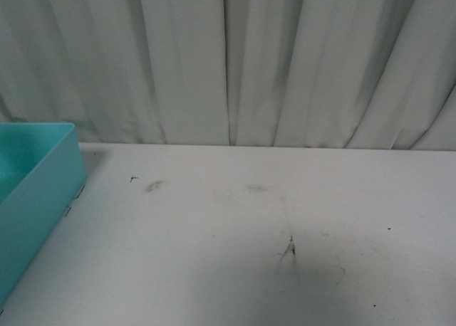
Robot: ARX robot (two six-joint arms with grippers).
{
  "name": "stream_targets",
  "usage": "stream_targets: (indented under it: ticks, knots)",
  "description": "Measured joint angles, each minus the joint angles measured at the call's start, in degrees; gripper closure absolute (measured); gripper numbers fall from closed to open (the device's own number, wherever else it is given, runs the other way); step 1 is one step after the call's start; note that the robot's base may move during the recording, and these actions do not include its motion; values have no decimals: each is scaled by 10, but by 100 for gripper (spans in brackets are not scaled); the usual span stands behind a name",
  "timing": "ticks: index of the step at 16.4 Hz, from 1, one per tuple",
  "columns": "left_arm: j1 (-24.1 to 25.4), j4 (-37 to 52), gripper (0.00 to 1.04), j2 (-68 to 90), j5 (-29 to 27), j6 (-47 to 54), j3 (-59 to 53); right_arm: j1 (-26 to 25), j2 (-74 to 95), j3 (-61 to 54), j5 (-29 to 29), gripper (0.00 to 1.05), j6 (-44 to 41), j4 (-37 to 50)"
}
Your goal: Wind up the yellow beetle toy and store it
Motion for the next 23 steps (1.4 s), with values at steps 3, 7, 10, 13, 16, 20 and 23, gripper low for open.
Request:
stream_targets:
  ticks: [3,7,10,13,16,20,23]
  knots:
    - [-16,12,64,21,-5,-13,0,0,0,0,0,6,0,0]
    - [-28,-9,44,45,-24,-15,-4,0,0,0,0,6,0,0]
    - [-19,-10,16,45,-12,-24,-4,0,0,0,0,6,0,0]
    - [-9,0,8,20,25,-40,-4,0,0,0,0,6,0,0]
    - [0,42,7,-104,108,-56,-40,0,0,0,0,6,0,0]
    - [15,19,7,-276,177,-59,-109,0,0,0,0,6,0,0]
    - [-2,395,35,-441,152,-193,-319,0,0,0,0,6,0,0]
